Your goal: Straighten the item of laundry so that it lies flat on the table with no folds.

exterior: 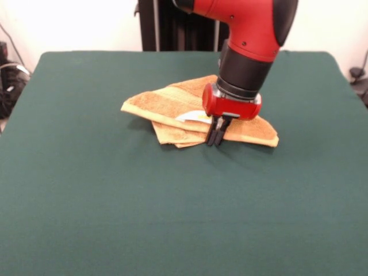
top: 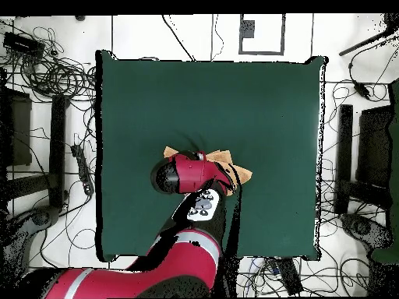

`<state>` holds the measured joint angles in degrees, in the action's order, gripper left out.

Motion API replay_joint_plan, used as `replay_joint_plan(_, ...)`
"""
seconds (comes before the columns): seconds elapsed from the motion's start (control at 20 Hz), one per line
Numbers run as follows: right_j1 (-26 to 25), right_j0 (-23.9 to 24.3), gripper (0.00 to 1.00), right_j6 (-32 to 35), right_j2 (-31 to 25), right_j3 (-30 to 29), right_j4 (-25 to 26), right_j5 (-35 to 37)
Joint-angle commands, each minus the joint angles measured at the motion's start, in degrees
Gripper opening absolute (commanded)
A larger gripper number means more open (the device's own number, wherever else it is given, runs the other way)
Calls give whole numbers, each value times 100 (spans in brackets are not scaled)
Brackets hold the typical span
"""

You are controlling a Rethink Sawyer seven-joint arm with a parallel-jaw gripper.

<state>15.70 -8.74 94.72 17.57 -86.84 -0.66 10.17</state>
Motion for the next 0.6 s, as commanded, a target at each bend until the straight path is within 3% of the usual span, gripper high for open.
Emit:
replay_joint_plan(0.05,-699,86,0,1122,-507,-14,-179,-182)
replay_joint_plan(0.45,-141,444,0,700,-927,-554,29,382)
replay_joint_plan(0.6,-26,475,0,703,-975,-663,91,271)
